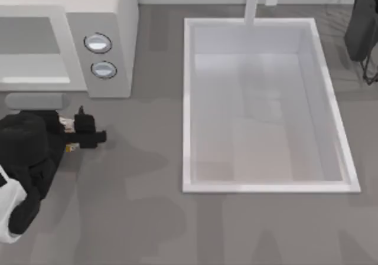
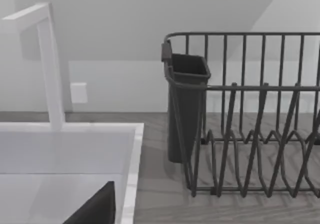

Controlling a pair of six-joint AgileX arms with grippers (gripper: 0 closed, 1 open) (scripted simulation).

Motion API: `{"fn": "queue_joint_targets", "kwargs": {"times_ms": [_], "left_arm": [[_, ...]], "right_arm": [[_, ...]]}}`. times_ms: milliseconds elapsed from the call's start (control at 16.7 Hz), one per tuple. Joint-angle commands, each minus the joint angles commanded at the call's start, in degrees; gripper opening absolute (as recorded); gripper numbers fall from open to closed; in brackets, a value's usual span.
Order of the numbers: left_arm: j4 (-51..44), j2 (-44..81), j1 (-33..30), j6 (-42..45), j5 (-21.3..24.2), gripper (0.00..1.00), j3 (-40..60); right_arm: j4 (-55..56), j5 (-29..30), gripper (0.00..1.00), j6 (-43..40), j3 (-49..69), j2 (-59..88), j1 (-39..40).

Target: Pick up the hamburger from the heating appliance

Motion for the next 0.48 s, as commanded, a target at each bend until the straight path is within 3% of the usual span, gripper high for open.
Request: {"fn": "queue_joint_targets", "kwargs": {"times_ms": [120, 480], "left_arm": [[0.0, 0.0, 0.0, 0.0, 0.0, 0.98, 0.0], [0.0, 0.0, 0.0, 0.0, 0.0, 1.0, 0.0]], "right_arm": [[0.0, 0.0, 1.0, 0.0, 0.0, 0.0, 0.0], [0.0, 0.0, 1.0, 0.0, 0.0, 0.0, 0.0]]}}
